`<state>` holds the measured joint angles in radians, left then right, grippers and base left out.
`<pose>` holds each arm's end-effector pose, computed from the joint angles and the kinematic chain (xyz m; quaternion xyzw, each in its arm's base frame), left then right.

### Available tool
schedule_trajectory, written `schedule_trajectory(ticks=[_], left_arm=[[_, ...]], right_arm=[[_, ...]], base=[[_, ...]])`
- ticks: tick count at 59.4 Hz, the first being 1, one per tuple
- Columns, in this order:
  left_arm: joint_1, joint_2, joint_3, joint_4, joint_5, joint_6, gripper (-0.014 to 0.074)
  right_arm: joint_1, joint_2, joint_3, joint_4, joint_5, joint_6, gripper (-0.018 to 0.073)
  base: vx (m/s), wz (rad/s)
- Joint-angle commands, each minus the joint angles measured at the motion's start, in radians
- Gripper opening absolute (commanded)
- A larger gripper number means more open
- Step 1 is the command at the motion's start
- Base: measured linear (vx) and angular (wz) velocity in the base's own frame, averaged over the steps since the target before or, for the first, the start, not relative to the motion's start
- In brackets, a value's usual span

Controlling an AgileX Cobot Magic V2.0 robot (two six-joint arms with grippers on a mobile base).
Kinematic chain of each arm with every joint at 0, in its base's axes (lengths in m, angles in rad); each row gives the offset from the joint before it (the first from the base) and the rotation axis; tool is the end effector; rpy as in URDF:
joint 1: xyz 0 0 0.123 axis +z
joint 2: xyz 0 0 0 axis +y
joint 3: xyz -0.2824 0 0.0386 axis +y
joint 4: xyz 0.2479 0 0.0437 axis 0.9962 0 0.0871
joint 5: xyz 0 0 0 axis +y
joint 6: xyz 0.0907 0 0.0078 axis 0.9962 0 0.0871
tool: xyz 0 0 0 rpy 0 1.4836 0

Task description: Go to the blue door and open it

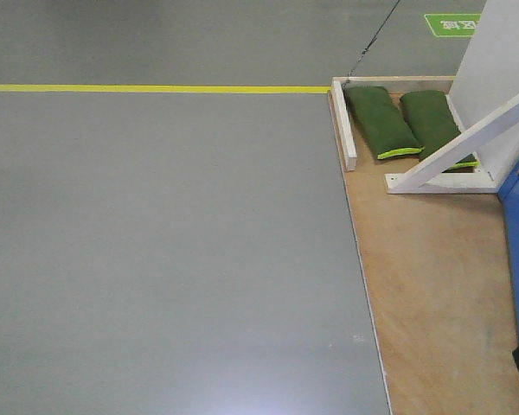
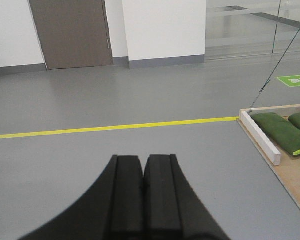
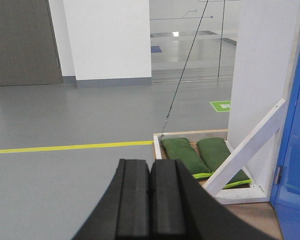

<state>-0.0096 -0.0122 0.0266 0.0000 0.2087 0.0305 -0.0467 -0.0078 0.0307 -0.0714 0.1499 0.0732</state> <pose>0.0558 -0.0005 0.1858 0.0151 0.7533 0.0069 0.6574 0.0567 -0.0036 0.1895 0.0218 0.7363 -0.0188 0.6761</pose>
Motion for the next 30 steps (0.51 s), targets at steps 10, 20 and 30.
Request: schedule_trajectory(ticks=[10, 20, 30], left_arm=[[-0.007, -0.013, 0.006, 0.000, -0.084, -0.003, 0.0070], [-0.007, -0.013, 0.006, 0.000, -0.084, -0.003, 0.0070], [-0.007, -0.013, 0.006, 0.000, -0.084, -0.003, 0.0070]], right_arm=[[-0.007, -0.020, 0.016, -0.004, -0.086, -0.010, -0.0008], [-0.007, -0.020, 0.016, -0.004, -0.086, -0.010, -0.0008], [-0.007, -0.020, 0.016, -0.004, -0.086, -0.010, -0.0008]], base=[[0.00, 0.00], [0.00, 0.00], [0.00, 0.00]])
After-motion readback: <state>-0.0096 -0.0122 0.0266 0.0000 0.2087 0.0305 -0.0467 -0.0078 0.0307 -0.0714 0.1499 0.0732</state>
